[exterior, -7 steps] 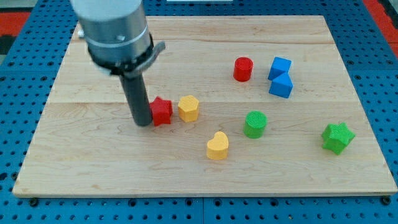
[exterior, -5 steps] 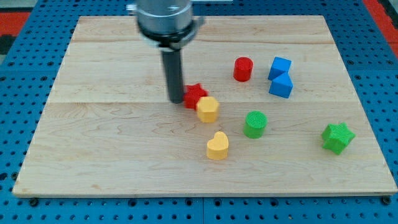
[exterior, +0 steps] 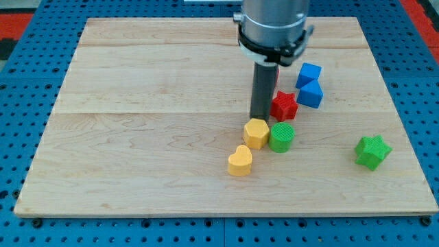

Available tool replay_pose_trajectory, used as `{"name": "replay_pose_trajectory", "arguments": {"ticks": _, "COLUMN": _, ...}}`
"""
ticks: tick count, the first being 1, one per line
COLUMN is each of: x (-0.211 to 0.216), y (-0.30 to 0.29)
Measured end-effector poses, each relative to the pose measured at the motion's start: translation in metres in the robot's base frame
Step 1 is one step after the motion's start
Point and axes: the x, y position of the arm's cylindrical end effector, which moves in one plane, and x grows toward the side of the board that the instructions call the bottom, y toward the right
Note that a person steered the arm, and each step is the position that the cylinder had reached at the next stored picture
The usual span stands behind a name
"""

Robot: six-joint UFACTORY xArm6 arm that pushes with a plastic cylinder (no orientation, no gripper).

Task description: Push the green star to the bottom right of the green circle

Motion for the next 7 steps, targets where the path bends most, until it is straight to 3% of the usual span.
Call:
{"name": "replay_pose_trajectory", "arguments": {"ticks": 1, "x": 0.007, "y": 0.032}}
{"name": "replay_pose_trajectory", "arguments": {"ticks": 2, "x": -0.025, "y": 0.039}}
{"name": "replay_pose_trajectory", "arguments": {"ticks": 5, "x": -0.003, "y": 0.102}}
{"name": "replay_pose_trajectory", "arguments": {"ticks": 7, "x": 0.02, "y": 0.221}}
